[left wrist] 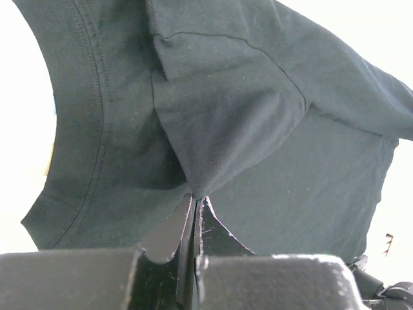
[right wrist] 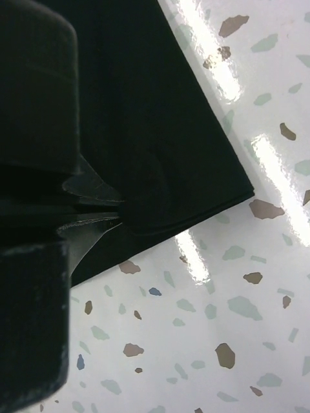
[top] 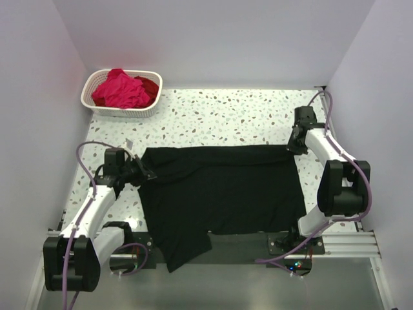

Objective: Fold and stack the t-shirts
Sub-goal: Fold the tshirt

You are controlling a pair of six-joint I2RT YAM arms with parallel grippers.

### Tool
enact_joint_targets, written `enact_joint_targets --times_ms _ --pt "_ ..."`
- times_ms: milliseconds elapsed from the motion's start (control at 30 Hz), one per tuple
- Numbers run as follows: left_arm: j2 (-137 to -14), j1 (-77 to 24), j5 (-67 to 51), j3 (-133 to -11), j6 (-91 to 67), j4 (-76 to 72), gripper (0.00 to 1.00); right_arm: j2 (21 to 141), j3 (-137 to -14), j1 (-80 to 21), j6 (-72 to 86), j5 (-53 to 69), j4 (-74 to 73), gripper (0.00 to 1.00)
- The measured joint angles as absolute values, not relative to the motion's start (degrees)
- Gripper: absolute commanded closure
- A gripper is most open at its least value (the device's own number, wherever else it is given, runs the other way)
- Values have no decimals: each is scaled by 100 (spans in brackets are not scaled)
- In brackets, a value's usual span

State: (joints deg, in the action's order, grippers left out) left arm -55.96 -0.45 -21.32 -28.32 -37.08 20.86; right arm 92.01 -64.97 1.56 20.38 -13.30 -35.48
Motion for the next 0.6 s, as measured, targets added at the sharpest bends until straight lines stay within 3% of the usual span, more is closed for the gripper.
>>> enact_joint_targets --times_ms 333,600 --pt "-5701 -43 -2010 -2766 -3695 2051 100 9627 -6412 156 2152 -1527 -3573 100" --pt "-5723 -43 -1874 -3454 -3627 2198 100 9625 -6425 156 2167 -1612 -3660 100"
